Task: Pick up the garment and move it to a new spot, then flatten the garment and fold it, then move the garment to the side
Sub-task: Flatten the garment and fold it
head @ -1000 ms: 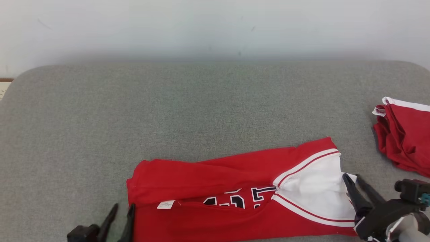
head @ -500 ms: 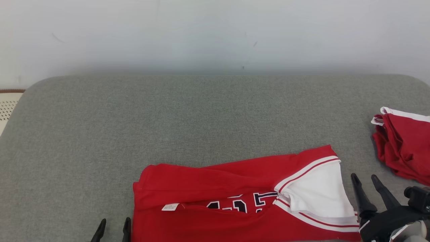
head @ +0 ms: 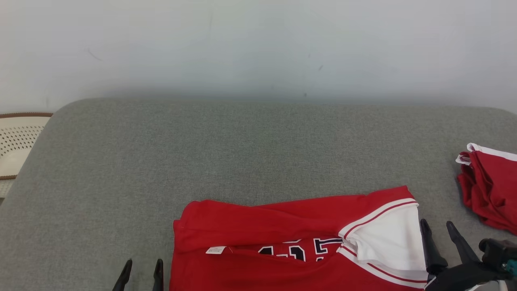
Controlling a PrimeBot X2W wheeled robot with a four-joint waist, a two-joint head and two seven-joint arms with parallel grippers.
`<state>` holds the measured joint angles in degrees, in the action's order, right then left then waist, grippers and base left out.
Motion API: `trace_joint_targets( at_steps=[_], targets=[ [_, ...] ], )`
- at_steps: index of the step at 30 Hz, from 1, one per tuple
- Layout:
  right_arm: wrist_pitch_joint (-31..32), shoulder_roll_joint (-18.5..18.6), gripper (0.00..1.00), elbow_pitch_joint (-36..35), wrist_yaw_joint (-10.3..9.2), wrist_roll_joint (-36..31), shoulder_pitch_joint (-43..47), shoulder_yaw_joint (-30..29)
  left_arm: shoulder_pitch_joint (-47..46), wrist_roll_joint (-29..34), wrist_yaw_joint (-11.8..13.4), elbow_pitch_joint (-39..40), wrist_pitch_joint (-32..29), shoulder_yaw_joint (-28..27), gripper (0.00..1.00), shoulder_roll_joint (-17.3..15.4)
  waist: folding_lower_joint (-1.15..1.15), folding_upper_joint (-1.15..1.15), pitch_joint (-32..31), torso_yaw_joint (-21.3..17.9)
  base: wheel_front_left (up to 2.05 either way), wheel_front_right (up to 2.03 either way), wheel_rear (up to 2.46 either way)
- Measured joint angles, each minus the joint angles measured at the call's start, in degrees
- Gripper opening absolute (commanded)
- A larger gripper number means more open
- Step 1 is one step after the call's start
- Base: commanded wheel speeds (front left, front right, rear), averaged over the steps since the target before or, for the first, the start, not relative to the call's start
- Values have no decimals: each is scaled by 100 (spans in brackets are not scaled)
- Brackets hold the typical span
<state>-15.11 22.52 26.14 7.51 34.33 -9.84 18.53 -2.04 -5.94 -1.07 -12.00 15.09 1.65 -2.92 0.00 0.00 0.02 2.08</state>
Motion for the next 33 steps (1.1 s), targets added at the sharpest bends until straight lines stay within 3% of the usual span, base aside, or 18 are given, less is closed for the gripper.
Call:
trace_joint_targets(
  at_steps=[5, 11, 17, 25, 33],
  targets=[
    [0, -276, 100, -66, 0, -638, 207, -437, 179, 0, 32, 178, 0, 42, 100, 1, 0, 0, 5, 30, 0, 0, 0],
    [0, -544, 100, 123, -2, -936, 234, -766, 191, -7, 27, 201, 0, 70, 100, 0, 0, 0, 123, 96, 0, 0, 0],
    [0, -588, 100, 568, -2, -1013, -105, -921, 25, -5, -33, 199, 0, 97, 100, 1, 1, 0, 358, 253, 0, 0, 0],
    [-7, -603, 100, 1501, -2, -677, -502, -705, -37, -16, -42, 142, 0, 75, 100, 1, 1, 0, 561, 563, 0, 0, 0],
    [-90, -505, 100, 1956, -46, 93, -763, 27, -40, -16, -66, 140, 0, 47, 100, -1, 0, -1, 642, 699, 0, 0, 0]
  ],
)
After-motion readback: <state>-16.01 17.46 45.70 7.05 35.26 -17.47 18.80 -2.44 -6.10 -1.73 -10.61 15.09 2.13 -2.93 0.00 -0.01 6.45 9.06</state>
